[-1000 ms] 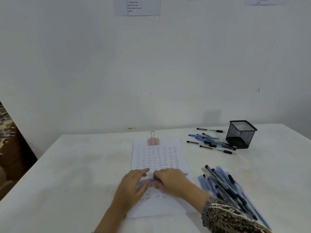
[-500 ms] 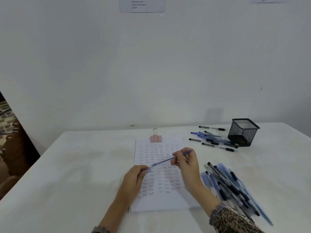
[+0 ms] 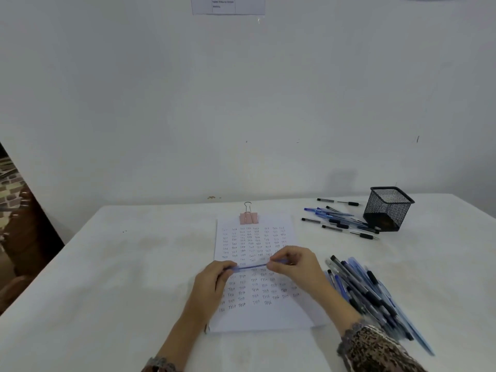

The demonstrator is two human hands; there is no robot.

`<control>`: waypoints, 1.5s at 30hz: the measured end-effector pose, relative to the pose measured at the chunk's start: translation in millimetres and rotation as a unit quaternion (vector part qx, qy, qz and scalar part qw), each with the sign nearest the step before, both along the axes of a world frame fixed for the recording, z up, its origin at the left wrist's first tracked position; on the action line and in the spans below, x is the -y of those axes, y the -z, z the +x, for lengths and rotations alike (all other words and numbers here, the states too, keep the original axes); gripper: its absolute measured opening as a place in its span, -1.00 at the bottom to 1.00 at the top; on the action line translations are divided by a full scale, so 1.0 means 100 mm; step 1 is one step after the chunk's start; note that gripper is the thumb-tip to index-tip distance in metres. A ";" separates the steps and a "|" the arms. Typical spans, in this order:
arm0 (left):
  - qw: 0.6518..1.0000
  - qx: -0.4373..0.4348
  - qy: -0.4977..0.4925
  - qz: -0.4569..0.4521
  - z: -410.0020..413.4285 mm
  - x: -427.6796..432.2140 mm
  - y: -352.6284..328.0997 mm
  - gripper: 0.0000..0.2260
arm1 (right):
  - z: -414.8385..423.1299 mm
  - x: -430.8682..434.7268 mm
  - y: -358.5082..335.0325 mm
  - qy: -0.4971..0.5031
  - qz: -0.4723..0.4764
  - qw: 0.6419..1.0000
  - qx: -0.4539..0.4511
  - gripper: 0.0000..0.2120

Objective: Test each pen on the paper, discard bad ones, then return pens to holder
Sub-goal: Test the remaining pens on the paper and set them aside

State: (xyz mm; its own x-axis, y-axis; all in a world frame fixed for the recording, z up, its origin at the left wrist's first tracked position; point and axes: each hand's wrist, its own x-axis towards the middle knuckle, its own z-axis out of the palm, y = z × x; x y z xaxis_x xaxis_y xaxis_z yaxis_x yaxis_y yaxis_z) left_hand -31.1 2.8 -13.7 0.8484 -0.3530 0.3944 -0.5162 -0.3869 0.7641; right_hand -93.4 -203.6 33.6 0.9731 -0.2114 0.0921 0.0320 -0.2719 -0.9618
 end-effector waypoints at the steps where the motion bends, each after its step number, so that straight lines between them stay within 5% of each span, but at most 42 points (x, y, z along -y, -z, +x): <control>1: 1.000 0.000 0.006 -0.003 0.00 0.00 0.00 -0.85 | 0.02 0.05 -0.04 -0.025 -0.112 0.993 -0.009 -0.92; 5: 1.000 0.024 0.005 -0.011 0.02 0.00 0.01 -0.77 | 0.09 -0.01 0.05 -0.009 -0.420 0.904 0.078 -0.87; 12: 0.999 -0.006 0.046 -0.001 0.01 0.01 -0.04 -0.69 | 0.07 0.09 0.18 0.095 -0.569 0.785 0.227 -0.92; 14: 1.000 0.004 0.028 0.013 0.02 0.02 -0.03 -0.52 | 0.01 0.15 0.14 0.137 -0.519 0.819 0.204 -0.93; 15: 0.999 0.018 -0.001 0.035 0.03 0.01 -0.01 -0.45 | -0.03 0.17 0.10 0.154 -0.439 0.869 0.169 -0.94; 17: 0.993 0.035 -0.075 0.083 0.04 -0.01 0.03 -0.41 | -0.07 0.21 0.06 0.170 -0.181 0.963 0.101 -0.96; 18: 0.989 0.031 -0.102 0.105 0.05 -0.02 0.05 -0.42 | -0.09 0.23 0.04 0.173 -0.030 0.981 0.084 -0.96; 20: 0.980 0.005 -0.119 0.159 0.06 -0.01 0.06 -0.40 | -0.11 0.28 0.00 0.181 0.235 0.951 0.087 -0.92; 22: 0.965 -0.021 -0.113 0.238 0.08 0.01 0.07 -0.36 | -0.18 0.28 0.00 0.163 0.368 0.912 0.078 -0.86; 24: 0.949 -0.035 -0.105 0.296 0.09 0.03 0.10 -0.43 | -0.27 0.20 0.07 0.125 0.366 0.921 0.055 -0.84; 31: 0.943 -0.042 -0.105 0.314 0.09 0.03 0.07 -0.53 | -0.36 0.05 0.42 0.123 0.133 0.982 0.056 -0.52; 45: 0.946 -0.038 -0.105 0.304 0.07 0.04 0.07 -0.53 | -0.34 -0.03 0.39 0.136 0.073 0.987 0.042 -0.50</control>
State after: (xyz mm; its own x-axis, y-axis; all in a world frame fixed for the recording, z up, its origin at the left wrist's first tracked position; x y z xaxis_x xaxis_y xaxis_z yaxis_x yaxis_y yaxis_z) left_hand -24.0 -1.0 -20.6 0.9430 -0.3151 0.1066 -0.3309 -0.8553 0.3986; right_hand -127.1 -200.9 -5.1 0.8688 -0.4806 0.1191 0.0576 -0.1409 -0.9884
